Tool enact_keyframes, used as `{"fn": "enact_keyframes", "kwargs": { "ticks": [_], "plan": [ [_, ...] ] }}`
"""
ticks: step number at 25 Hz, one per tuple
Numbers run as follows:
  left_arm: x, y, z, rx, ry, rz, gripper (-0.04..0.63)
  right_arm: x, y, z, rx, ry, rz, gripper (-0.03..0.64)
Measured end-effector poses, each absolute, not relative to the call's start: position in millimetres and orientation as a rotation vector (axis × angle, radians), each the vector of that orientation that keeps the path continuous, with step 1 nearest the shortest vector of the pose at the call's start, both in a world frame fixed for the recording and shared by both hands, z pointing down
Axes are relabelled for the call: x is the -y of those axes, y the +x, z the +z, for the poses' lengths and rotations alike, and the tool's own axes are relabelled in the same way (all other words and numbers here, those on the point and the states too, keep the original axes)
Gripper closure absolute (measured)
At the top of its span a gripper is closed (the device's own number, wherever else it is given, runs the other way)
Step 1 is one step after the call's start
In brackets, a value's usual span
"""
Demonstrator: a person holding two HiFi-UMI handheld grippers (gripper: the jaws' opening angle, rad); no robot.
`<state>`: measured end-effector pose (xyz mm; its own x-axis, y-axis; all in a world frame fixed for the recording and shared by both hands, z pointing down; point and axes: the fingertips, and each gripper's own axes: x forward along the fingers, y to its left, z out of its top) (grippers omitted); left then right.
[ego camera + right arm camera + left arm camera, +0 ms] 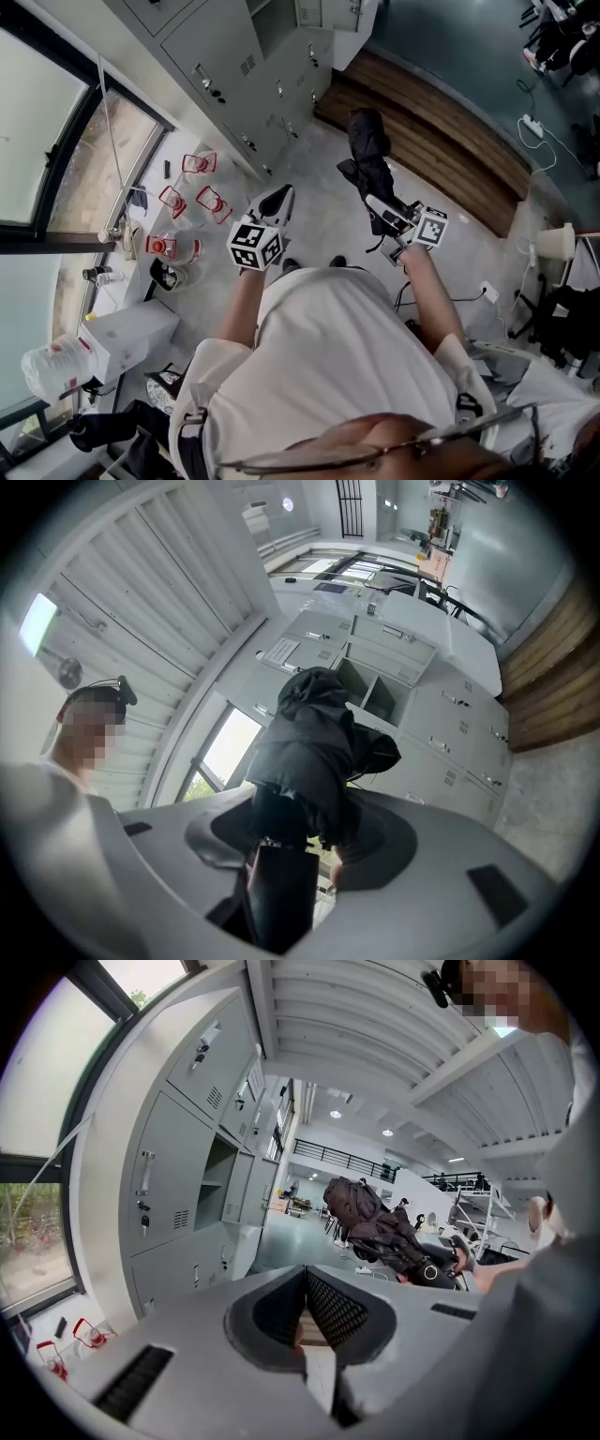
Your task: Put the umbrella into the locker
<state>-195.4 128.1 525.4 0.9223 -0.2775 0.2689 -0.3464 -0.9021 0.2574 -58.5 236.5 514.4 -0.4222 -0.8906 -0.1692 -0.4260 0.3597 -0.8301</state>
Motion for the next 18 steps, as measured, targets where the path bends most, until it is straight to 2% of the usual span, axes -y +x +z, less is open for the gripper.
{"fn": "enact_keyframes", "kwargs": {
  "ticks": [18],
  "plan": [
    [-128.6, -121.3, 538.3, 0.504, 2.763, 0.338, 0.591, -228.6, 8.0, 529.9, -2.049, -1.125, -0.99, 0.387]
  ]
}}
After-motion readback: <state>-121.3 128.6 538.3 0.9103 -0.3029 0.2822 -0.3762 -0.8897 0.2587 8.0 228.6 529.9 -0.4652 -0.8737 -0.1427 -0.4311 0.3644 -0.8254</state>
